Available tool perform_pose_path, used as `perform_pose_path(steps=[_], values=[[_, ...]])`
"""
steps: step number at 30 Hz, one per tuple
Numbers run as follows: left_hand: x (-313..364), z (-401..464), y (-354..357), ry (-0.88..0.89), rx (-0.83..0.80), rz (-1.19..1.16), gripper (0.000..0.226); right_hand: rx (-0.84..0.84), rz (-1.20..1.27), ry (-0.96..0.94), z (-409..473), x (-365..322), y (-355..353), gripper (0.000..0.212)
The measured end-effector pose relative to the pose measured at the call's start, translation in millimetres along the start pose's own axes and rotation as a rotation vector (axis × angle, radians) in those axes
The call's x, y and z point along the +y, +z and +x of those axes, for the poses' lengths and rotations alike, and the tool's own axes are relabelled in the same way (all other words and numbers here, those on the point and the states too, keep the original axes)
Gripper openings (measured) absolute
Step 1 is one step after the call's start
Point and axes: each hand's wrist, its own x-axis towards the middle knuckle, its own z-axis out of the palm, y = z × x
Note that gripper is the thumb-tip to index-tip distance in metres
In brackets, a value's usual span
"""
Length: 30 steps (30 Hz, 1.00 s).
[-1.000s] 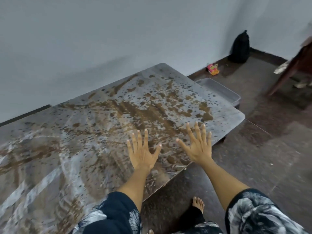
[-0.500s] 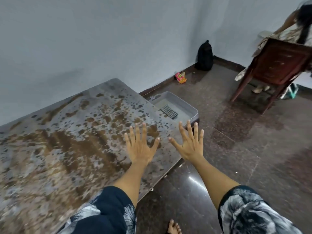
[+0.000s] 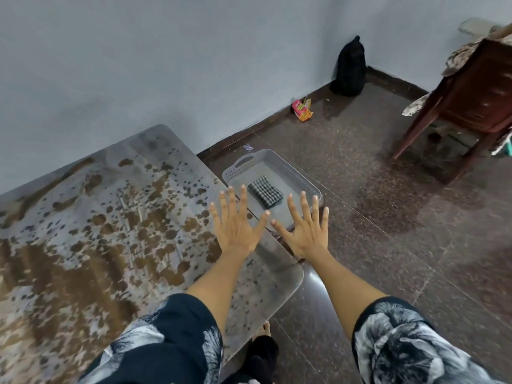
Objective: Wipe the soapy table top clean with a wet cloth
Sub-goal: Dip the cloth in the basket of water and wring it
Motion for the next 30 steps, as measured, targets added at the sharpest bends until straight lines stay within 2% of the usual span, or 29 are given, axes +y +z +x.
perform_pose_path(steps=[6, 12, 15, 21, 24, 26, 30], values=[[15, 70, 17, 0.014, -0.009, -0.005, 0.082, -0.056, -0.021, -0.027, 74, 16, 3, 0.079], [22, 127, 35, -0.028, -0.082, -0.225, 0.071, -0.156, -0.014, -0.056, 152, 35, 18, 0.072], [25, 156, 51, -0.093, -0.139, -0.299, 0.069, -0.277, 0.080, -0.051, 197, 41, 38, 0.072], [31, 206, 128, -0.348, -0.301, -0.599, 0.074, -0.555, 0.343, 0.012, 278, 49, 100, 0.075], [41, 235, 166, -0.566, -0.366, -0.762, 0.068, -0.561, 0.459, 0.075, 306, 46, 124, 0.070], [45, 248, 184, -0.716, -0.351, -0.832, 0.063, -0.538, 0.504, 0.100, 316, 41, 134, 0.062], [43, 263, 220, -0.968, -0.394, -0.848, 0.034, -0.493, 0.488, 0.172, 331, 35, 155, 0.041]])
